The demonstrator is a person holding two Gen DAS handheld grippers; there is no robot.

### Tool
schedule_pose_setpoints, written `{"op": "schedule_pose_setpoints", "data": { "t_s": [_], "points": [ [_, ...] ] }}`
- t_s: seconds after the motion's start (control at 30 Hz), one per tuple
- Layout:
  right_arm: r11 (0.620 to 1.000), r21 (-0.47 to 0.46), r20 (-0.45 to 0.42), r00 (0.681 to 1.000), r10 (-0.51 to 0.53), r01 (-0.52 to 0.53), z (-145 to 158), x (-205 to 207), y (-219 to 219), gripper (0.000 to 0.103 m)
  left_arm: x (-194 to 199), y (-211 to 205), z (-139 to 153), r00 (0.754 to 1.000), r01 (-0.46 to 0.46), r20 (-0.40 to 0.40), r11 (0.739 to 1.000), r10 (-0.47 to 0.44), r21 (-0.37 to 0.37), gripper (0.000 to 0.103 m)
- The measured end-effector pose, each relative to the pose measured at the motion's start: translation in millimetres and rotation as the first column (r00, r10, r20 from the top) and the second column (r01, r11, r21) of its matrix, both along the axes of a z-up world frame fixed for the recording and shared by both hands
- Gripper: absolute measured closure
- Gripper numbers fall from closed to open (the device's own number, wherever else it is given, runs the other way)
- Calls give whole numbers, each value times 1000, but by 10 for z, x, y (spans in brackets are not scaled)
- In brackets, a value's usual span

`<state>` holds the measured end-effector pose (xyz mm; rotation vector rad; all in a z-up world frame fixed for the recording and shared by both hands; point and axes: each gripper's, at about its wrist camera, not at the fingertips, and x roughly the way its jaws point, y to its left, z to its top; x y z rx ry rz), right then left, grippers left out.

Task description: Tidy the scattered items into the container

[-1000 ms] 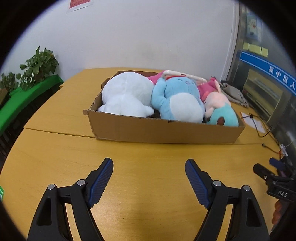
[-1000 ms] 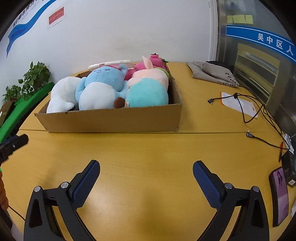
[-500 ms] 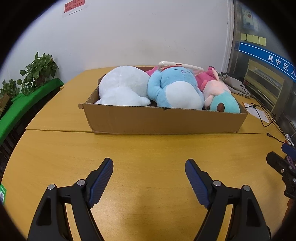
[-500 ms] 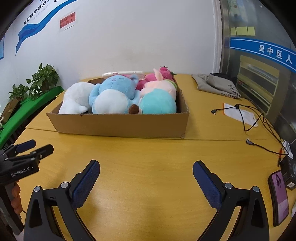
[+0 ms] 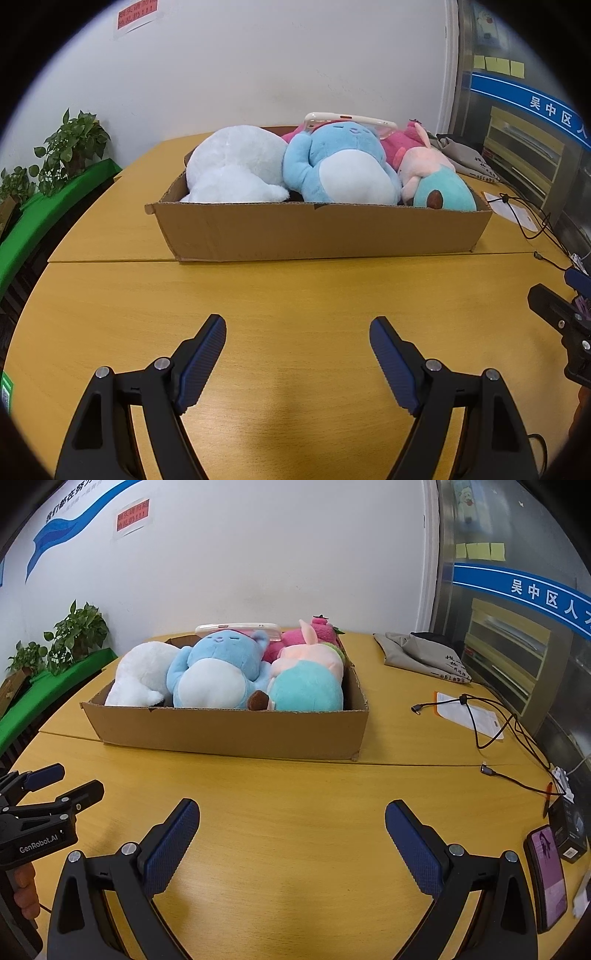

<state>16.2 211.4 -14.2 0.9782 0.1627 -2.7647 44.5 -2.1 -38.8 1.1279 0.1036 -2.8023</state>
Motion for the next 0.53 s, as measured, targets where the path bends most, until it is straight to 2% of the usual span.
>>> {"op": "schedule_pose_setpoints", "data": {
  "t_s": [0.23, 0.37, 0.47, 0.53],
  "points": [
    [1000, 15, 6, 1000, 6, -6, -23, -3, -61, 1, -52, -54, -51, 1000, -11, 20, 1000, 11, 21, 23],
    [1000, 27, -1, 1000, 7, -7, -12, 1, -82, 1, -47, -44, -38, 1000, -23, 20, 1000, 23, 6, 23],
    [999, 32, -1, 1000, 13, -13, -8, -4, -92, 1, -42, -27, -36, 998, -51, 22, 998, 52, -37, 22],
    [999, 32, -6, 1000, 15, -15, 0, -1, -98, 1, -46, -48, -40, 999, -44, 23, 999, 44, -22, 23]
  ]
}}
